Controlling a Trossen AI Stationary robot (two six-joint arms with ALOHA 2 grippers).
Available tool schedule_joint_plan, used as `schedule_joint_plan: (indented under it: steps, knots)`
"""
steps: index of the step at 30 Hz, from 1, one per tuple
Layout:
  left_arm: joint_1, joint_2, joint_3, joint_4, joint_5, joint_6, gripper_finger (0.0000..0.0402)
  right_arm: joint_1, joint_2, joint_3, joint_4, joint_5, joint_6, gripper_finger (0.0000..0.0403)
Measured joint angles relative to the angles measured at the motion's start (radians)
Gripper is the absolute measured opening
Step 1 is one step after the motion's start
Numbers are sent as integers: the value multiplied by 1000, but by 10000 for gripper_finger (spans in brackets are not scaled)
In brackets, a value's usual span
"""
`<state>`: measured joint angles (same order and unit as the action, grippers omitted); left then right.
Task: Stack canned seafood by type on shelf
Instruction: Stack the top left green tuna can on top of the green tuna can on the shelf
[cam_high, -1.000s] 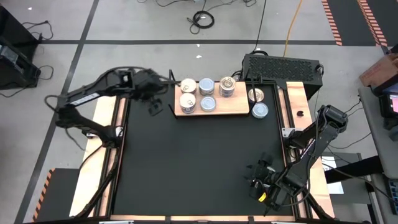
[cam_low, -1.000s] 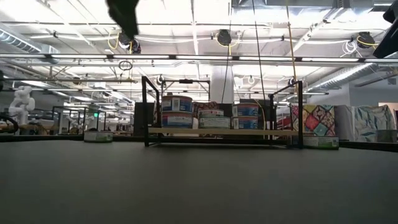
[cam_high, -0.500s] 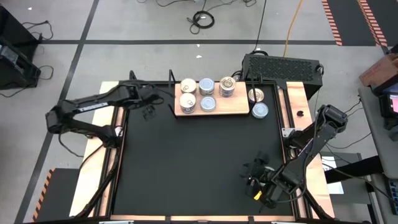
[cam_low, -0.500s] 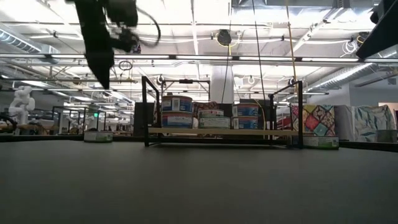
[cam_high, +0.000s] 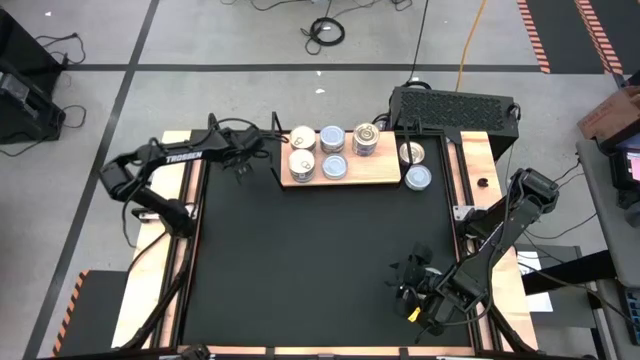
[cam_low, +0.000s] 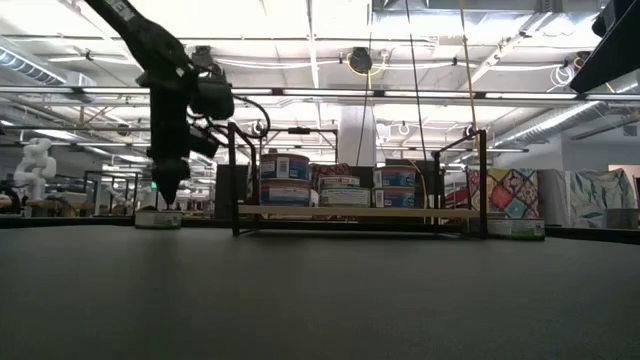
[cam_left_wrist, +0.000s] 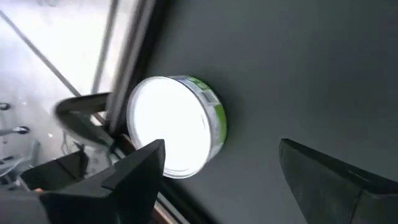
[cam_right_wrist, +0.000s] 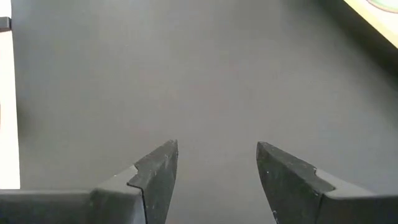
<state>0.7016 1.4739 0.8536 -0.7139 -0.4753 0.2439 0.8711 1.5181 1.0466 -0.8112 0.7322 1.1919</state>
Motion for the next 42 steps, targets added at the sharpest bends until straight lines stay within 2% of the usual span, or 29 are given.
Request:
schedule_joint_plan:
  steps: [6, 10, 15, 23, 34, 42]
  knots:
    - [39, 66, 1, 38, 2, 10, 313, 0, 0, 0, 0, 0, -9, 212]
    - [57, 77, 1, 89, -30, 33, 313, 0, 0, 0, -1, 0, -22, 212]
    - [87, 77, -5, 101, -23, 47, 308, 1, 0, 0, -1, -1, -26, 212]
    - [111, 77, -74, 181, -24, 52, 254, 1, 0, 0, -1, 0, -26, 212]
    - [112, 77, -76, 204, -30, 50, 194, 1, 0, 0, 23, -1, -26, 212]
    - [112, 78, -76, 201, 13, 0, 109, 1, 0, 0, 40, -6, -26, 212]
